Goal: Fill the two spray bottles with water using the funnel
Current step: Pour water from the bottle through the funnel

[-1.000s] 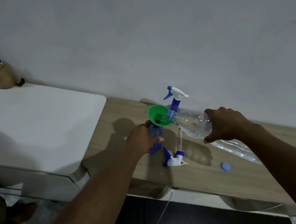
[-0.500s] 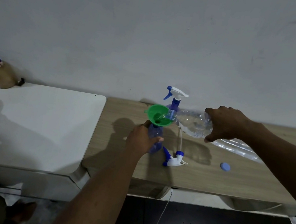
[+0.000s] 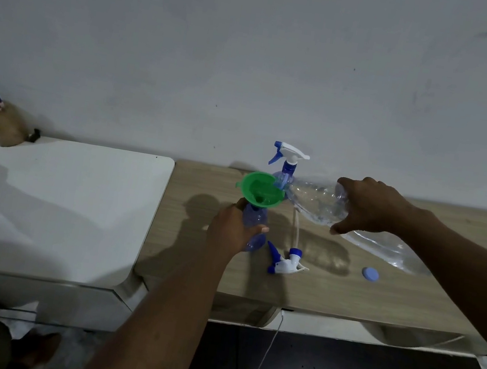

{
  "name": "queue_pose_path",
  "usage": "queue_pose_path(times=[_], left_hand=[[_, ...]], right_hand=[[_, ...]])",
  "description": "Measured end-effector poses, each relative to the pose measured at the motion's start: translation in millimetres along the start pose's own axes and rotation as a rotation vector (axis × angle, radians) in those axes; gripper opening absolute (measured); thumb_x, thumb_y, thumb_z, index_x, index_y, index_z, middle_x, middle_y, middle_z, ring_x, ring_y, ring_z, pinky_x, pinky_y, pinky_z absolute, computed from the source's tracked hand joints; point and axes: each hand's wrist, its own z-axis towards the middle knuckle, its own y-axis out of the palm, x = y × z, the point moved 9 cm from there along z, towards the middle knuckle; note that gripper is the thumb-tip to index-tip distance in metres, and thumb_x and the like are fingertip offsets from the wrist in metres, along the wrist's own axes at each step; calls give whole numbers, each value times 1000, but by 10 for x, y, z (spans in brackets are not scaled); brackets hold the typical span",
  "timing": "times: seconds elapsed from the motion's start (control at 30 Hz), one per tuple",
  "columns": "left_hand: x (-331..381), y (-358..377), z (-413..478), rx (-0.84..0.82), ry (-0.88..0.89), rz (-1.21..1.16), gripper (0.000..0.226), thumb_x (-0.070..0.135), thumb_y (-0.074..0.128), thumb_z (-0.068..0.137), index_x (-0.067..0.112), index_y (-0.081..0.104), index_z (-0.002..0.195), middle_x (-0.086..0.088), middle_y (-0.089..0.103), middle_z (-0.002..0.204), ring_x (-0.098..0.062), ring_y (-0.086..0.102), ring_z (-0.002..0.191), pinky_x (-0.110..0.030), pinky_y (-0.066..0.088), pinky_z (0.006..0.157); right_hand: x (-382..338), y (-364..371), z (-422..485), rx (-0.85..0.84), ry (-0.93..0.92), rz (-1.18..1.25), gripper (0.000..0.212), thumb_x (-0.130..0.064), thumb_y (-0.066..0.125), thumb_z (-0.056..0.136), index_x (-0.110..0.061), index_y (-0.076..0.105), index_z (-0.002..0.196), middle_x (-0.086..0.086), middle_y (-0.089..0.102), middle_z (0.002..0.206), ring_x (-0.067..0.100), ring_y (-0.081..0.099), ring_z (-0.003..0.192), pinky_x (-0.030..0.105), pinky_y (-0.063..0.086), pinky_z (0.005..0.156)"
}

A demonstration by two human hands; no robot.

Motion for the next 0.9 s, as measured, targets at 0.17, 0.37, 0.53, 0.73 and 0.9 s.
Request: queue_pose_path(times=[0.17,0.37,0.53,0.73,0.9], left_hand=[[27,-9,-5,27,36,-3,59,47,82,73,23,59,123,-3,71,101,-23,67,91,-27,46,72],[15,9,-5,20,10,-19,61,46,83,73,20,59,122,-3,70,99,-22,66,90,-33,52,76],[41,5,-18,2,-7,-8,55,44,81,76,19,60,120,0,67,93,-21,65,87,-26,43,71],[48,-4,-32,-5,-16,14,57,51,81,73,25,60,118,3,69,92,-19,67,85,-32,54,74],[65,3,-37,-26,-27,9,55,49,79,75,24,58,120,3,68,95,-18,65,87,-30,51,75]], right_hand=[[110,37,-22,158,23,328,69,-51,92,54,-20,55,104,-4,67,87,22,60,82,33,48,70],[395,196,-195,396,177,743,71,-46,93,55,-15,59,109,-4,68,93,6,64,81,17,45,69],[496,424,-254,551,289,897,77,-51,90,59,-14,59,118,-4,69,100,16,67,96,32,53,86],[569,607,-251,664,433,997,86,-60,88,56,-14,58,124,3,68,119,20,64,109,35,53,92],[510,600,-281,727,447,1053,85,-49,91,59,-14,54,127,4,66,122,18,62,112,30,49,93]])
